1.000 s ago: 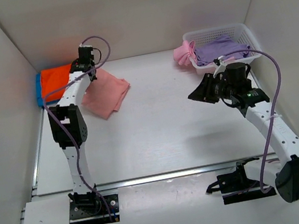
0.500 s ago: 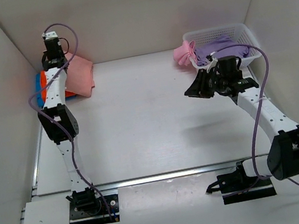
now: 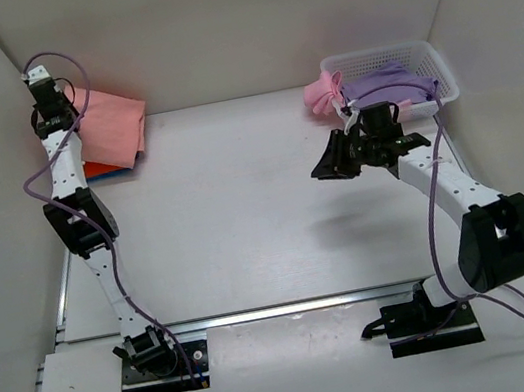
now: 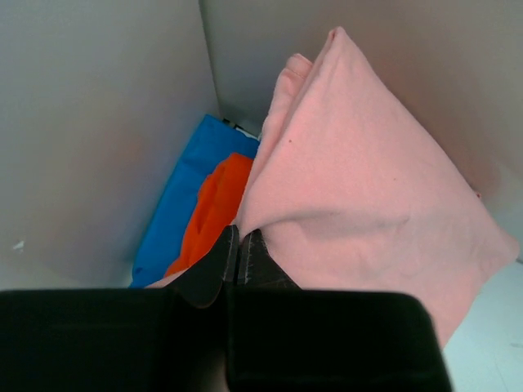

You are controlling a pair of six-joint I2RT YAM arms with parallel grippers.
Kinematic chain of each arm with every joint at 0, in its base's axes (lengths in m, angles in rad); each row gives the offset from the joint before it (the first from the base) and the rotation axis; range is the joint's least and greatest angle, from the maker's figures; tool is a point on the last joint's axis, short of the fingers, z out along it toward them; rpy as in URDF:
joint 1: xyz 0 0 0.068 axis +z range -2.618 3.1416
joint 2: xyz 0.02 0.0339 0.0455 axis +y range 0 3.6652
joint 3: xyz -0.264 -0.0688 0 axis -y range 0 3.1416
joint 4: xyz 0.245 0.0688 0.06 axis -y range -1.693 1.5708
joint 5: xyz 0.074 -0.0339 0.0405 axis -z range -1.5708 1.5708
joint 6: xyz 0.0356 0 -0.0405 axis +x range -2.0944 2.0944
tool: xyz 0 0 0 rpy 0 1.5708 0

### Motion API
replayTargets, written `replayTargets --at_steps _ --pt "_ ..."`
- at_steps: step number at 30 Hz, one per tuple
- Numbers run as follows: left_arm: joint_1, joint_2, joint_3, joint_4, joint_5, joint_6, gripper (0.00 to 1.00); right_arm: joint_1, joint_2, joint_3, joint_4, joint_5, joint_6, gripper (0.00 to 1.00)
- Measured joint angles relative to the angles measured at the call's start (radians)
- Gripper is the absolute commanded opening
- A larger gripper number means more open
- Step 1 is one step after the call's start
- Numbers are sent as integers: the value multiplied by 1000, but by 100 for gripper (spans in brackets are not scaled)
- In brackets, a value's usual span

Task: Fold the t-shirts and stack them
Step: Put the neatly folded tshirt into the corner of the board with the left arm

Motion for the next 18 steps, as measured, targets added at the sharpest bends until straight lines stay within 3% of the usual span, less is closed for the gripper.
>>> replayTargets --at_steps 8,18 --pt "54 72 23 37 58 -66 0 51 81 34 1 -1 3 23" --pt "72 98 23 29 33 -128 3 90 92 56 -2 19 11 24"
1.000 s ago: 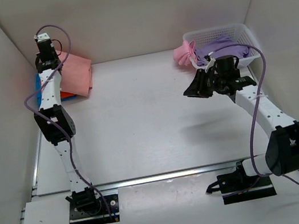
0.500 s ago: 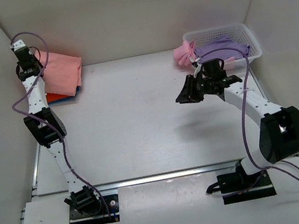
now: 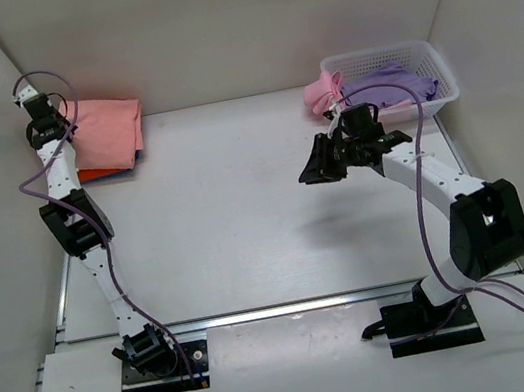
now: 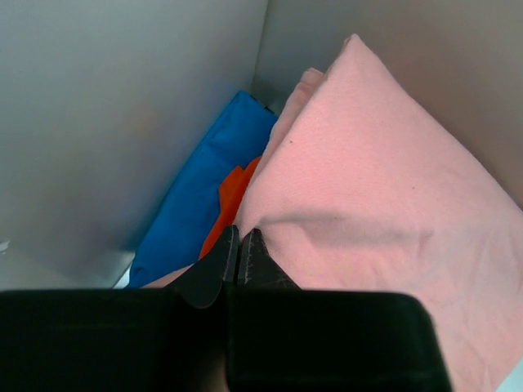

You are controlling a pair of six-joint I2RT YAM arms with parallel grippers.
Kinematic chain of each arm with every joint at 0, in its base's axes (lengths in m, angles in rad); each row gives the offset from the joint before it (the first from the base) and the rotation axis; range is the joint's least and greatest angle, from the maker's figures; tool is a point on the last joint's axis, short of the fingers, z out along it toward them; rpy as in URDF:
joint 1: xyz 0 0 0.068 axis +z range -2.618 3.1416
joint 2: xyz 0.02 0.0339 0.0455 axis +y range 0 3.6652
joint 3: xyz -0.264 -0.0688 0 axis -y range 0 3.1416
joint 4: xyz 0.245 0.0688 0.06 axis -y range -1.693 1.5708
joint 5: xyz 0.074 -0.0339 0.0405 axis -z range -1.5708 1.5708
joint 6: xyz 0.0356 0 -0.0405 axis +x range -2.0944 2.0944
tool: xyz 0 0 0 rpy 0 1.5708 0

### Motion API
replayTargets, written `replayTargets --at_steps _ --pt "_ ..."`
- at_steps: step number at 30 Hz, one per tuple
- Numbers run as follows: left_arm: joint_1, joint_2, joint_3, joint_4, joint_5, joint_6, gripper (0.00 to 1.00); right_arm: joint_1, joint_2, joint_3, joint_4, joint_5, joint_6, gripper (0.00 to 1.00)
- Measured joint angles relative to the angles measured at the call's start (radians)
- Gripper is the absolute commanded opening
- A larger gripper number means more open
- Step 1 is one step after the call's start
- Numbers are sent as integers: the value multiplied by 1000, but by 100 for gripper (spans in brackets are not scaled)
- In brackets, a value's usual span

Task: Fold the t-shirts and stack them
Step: Put the neatly folded tshirt into the corner of the board with the left arm

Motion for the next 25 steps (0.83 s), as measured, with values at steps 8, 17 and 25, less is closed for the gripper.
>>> replayTargets --at_steps 8,17,25 --pt "10 -52 -64 -91 -24 -60 99 19 -58 -7 -43 64 -3 33" --pt "-16 -362 -430 -241 126 -64 99 11 -170 -60 -98 152 -35 42" --pt "-339 -825 -1021 -170 240 -62 99 24 -208 -83 -123 214 -66 47"
